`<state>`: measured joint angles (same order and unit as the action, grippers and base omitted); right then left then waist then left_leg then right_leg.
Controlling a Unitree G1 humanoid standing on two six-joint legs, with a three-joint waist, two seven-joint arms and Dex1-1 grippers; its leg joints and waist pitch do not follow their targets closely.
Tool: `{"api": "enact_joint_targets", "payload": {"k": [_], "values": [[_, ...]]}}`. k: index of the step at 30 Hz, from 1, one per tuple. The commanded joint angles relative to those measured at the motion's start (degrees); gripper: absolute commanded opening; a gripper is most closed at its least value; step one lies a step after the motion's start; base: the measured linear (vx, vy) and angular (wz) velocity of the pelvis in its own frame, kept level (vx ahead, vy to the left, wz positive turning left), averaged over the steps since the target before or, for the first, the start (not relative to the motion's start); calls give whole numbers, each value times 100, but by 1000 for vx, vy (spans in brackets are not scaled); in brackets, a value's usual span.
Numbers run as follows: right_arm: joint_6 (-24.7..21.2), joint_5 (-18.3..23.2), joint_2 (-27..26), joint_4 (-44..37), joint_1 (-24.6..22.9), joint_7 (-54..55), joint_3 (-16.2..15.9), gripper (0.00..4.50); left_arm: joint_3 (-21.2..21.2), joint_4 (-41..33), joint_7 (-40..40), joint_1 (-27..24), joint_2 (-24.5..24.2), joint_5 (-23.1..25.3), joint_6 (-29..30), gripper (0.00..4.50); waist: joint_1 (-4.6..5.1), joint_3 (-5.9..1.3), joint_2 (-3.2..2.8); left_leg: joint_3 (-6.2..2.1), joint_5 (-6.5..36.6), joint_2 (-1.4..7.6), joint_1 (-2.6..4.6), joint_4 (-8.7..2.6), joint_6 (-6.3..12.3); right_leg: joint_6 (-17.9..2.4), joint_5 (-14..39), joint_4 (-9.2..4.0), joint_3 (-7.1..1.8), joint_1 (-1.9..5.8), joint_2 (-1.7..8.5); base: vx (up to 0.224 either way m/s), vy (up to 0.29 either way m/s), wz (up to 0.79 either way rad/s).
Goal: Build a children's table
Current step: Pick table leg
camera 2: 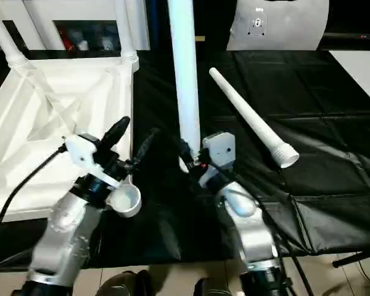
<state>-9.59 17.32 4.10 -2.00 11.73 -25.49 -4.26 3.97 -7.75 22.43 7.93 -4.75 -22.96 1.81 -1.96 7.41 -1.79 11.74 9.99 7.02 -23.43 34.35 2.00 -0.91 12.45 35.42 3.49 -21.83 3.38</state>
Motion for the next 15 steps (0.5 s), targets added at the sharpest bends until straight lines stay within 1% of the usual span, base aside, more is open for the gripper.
{"api": "enact_joint_targets", "payload": {"k": [1,2,3,4,5,6,7,8,9,10,11,12,13,14,15], "values": [[-624,575,100,-301,207,-282,148,191,-179,-189,59,182,-76,-416,409,435,-14,-463,-10,-373,1234,691,205,-431,191,-1492,341,-332,-389,181,630,0,0,0],[-1092,1036,288,-351,431,-505,307,191,-388,-198,-47,450,-207,-746,821,439,-13,-467,0,-372,1243,688,205,-424,171,-1494,396,-337,-388,177,627,0,0,0],[-1366,1293,376,-349,560,-575,422,191,-501,-125,-165,616,-273,-744,956,445,-16,-459,-6,-372,1296,666,230,-405,121,-1506,540,-324,-387,178,611,0,0,0],[-1377,1305,380,-348,565,-577,426,191,-505,-121,-170,623,-275,-741,960,449,-30,-461,-13,-375,1305,663,230,-393,76,-1497,633,-331,-385,167,619,0,0,0],[-1674,1650,500,-305,753,-661,599,191,-643,14,-409,878,-373,-614,1251,450,-24,-439,23,-365,1473,672,215,-413,-21,-1422,932,-367,-393,171,626,0,0,0],[-1765,1765,548,-275,834,-711,675,191,-691,58,-506,986,-410,-575,1443,450,-25,-457,30,-365,1511,654,248,-388,-110,-1390,1106,-360,-397,164,638,0,0,0],[-1867,1871,581,-253,889,-745,730,191,-701,102,-595,1076,-442,-444,1530,450,-40,-456,19,-368,1502,653,250,-380,-144,-1358,1201,-384,-400,156,653,0,0,0],[-2004,2010,652,-261,955,-855,788,191,-687,155,-697,1229,-516,-245,1694,450,-40,-468,43,-366,1420,659,233,-387,-172,-1292,1228,-394,-406,170,654,0,0,0],[-2028,2028,667,-268,964,-881,789,191,-672,181,-730,1276,-530,-183,1741,450,-50,-481,33,-367,1339,663,238,-385,-169,-1249,1155,-395,-408,164,649,0,0,0],[-2127,2084,770,-302,1023,-1072,759,191,-551,368,-911,1604,-605,193,2009,450,-33,-509,115,-356,1243,664,223,-387,-141,-1239,1057,-385,-400,188,636,0,0,0],[-2236,2092,878,-352,1062,-1211,701,191,-368,486,-945,1880,-670,259,2211,450,-74,-532,71,-357,1087,654,250,-364,-104,-1206,920,-362,-395,166,634,0,0,0],[-2253,2097,889,-360,1065,-1226,693,191,-342,500,-942,1920,-669,247,2231,450,-96,-543,99,-356,913,647,223,-350,-42,-1224,787,-354,-392,193,663,0,0,0],[-2312,2128,916,-378,1075,-1255,678,191,-279,531,-931,2023,-658,190,2283,450,-112,-549,94,-355,849,652,219,-344,-10,-1242,723,-354,-391,189,671,0,0,0],[-2356,2140,923,-382,1087,-1275,642,191,-210,601,-936,2223,-572,127,2318,450,-125,-563,116,-350,736,655,211,-329,37,-1312,587,-334,-380,196,681,0,0,0],[-2381,2132,930,-384,1089,-1289,598,191,-153,660,-907,2389,-498,84,2355,450,-138,-565,152,-331,628,650,200,-316,113,-1360,469,-328,-376,188,679,0,0,0]]}}
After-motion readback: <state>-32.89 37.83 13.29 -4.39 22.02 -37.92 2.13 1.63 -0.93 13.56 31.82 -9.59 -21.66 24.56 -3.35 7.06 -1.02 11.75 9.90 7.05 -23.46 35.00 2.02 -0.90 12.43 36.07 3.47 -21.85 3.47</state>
